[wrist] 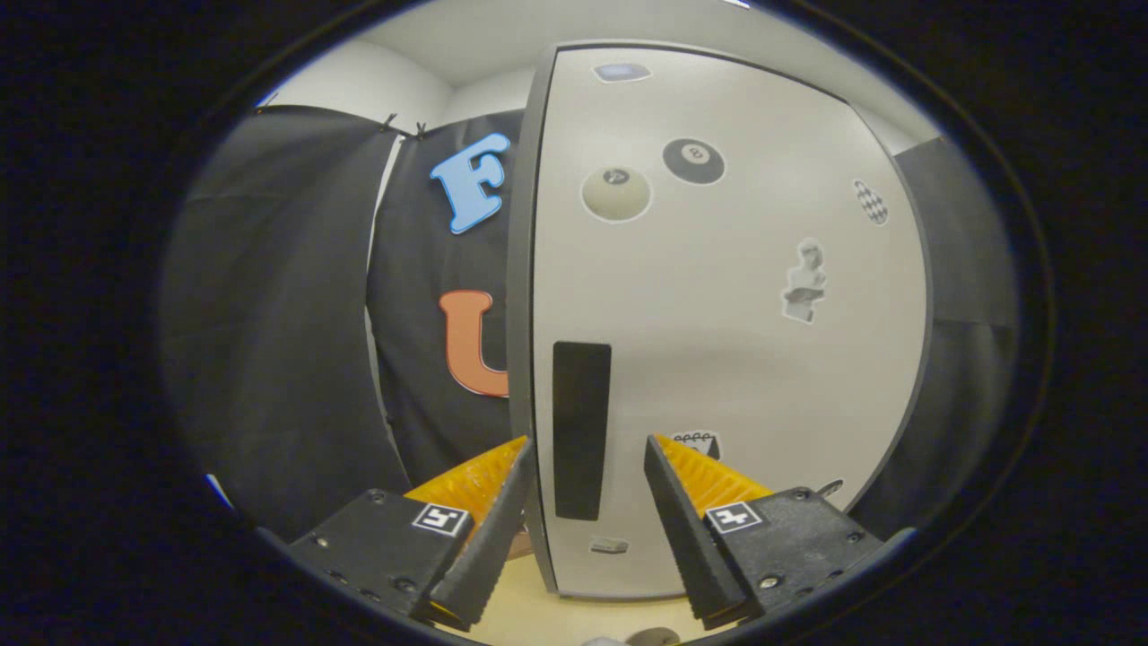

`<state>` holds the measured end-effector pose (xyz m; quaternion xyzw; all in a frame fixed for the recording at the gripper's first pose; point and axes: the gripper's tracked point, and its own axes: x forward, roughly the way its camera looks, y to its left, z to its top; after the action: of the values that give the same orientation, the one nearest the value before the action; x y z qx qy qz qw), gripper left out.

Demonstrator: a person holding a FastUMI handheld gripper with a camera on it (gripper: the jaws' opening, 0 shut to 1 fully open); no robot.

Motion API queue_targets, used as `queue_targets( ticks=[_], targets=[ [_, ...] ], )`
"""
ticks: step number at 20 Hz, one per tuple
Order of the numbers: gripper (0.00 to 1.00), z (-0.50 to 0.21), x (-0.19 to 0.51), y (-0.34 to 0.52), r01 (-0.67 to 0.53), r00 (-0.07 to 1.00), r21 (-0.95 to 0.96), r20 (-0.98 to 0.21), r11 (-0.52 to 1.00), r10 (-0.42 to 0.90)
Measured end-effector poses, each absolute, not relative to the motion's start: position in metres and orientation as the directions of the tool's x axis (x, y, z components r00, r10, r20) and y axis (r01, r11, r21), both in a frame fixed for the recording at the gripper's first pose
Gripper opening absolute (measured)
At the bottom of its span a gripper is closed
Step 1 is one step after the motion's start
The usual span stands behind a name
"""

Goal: Open the shoe cabinet door, grab the shoes and put them into the shoe cabinet, then close the shoe cabinet door.

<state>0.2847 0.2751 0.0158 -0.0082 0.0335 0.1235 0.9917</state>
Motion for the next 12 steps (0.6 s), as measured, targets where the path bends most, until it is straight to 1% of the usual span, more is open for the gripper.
queue_targets(
  ticks=[1, 2, 3, 4, 6, 7, 10, 11, 12],
  targets=[
    [0.76, 0.014, 0.289, 0.278, -0.252, 0.965, -0.005, -0.072, 0.968, 0.251],
    [0.74, 0.009, 0.294, 0.278, -0.249, 0.965, -0.001, -0.081, 0.968, 0.248],
    [0.66, 0.006, 0.299, 0.276, -0.237, 0.967, 0.008, -0.09, 0.971, 0.237],
    [0.62, 0.0, 0.303, 0.278, -0.237, 0.966, 0.018, -0.104, 0.971, 0.238],
    [0.49, -0.014, 0.305, 0.279, -0.239, 0.957, 0.042, -0.157, 0.97, 0.243],
    [0.42, -0.013, 0.304, 0.279, -0.248, 0.955, 0.054, -0.156, 0.967, 0.253],
    [0.39, -0.016, 0.298, 0.278, -0.313, 0.931, 0.066, -0.173, 0.947, 0.32],
    [0.35, -0.016, 0.295, 0.278, -0.342, 0.922, 0.067, -0.172, 0.937, 0.348],
    [0.34, -0.017, 0.29, 0.276, -0.363, 0.914, 0.064, -0.169, 0.93, 0.369]
  ],
)
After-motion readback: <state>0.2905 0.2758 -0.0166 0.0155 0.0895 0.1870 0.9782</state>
